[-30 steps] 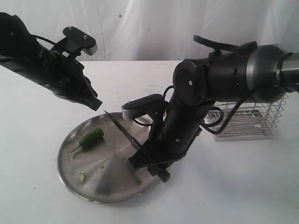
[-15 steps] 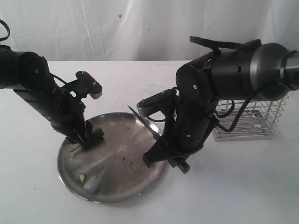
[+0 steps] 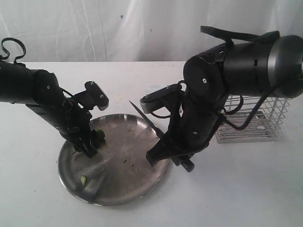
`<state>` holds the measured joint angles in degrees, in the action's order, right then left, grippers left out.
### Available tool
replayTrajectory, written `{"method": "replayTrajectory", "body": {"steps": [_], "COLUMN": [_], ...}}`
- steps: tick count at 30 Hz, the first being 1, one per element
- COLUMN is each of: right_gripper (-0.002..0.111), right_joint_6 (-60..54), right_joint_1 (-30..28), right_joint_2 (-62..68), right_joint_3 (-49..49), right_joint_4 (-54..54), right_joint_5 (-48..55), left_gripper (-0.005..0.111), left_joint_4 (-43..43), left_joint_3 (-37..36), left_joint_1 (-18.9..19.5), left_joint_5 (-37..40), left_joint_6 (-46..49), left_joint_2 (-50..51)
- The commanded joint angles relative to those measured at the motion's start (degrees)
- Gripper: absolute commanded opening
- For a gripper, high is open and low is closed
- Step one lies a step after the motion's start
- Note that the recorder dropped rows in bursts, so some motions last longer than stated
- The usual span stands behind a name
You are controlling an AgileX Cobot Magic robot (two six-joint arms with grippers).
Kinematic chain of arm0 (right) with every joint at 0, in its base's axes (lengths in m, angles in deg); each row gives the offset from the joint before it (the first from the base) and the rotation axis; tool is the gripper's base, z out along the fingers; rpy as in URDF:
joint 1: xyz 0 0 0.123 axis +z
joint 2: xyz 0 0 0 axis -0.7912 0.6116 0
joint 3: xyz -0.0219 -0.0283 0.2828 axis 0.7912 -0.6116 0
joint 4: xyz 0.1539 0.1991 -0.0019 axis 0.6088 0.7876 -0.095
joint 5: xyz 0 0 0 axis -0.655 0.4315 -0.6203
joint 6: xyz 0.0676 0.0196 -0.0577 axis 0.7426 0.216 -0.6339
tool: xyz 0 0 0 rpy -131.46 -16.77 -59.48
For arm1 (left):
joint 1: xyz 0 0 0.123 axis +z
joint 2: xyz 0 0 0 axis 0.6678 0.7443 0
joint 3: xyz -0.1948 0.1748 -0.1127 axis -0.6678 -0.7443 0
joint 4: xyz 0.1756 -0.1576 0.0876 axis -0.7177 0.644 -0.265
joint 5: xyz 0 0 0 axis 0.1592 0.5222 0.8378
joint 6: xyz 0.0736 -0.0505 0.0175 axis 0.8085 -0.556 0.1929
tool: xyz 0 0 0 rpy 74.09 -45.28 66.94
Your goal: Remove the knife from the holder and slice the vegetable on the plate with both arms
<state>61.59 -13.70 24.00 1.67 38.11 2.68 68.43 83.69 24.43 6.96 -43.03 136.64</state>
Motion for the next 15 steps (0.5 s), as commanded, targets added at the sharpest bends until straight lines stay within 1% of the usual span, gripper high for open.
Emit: {"method": "replayTrajectory", "body": {"steps": [1,3,4,6,7,8,9,13,15], "right_gripper": [0.0,0.0,0.0,0.0,0.0,0.0,0.0,0.0,0.0], "right_joint_6": [-0.21,-0.21,-0.33,-0.43,-0.43,-0.43,-0.41,-0.41,0.02], "right_joint_1": [-0.37,-0.37,-0.37,-0.37,-0.37,-0.37,-0.37,-0.37,-0.37], "right_joint_2": [-1.07,-1.18,-1.18,-1.18,-1.18,-1.18,-1.18,-1.18,-1.18], "right_joint_3": [0.56,0.56,0.56,0.56,0.56,0.56,0.56,0.56,0.56], "right_joint_4": [-0.62,-0.62,-0.62,-0.62,-0.62,-0.62,-0.62,-2.01,-3.37], "right_joint_5": [2.58,3.55,4.04,4.59,4.59,4.59,4.31,2.75,2.01], "left_gripper": [0.061,0.057,0.05,0.031,0.016,0.005,0.0,0.0,0.0], "left_joint_4": [0.7,0.7,0.7,0.7,0.7,0.81,1.09,6.06,6.93], "left_joint_3": [-0.3,-0.2,-0.2,-0.08,0.21,0.57,1.11,3.87,4.1], "left_joint_1": [-0.34,-0.34,-0.34,-0.34,-0.34,-0.34,-0.34,-1.21,-2.22], "left_joint_5": [-0.5,-0.14,0.29,1.3,2.11,3.25,4.78,11.98,15.48], "left_joint_6": [0.17,0.27,0.27,0.27,-0.05,-0.24,-0.42,-0.61,2.61], "left_joint_2": [1.86,2.53,2.67,2.52,2.1,1.68,1.23,-0.66,-0.8]}}
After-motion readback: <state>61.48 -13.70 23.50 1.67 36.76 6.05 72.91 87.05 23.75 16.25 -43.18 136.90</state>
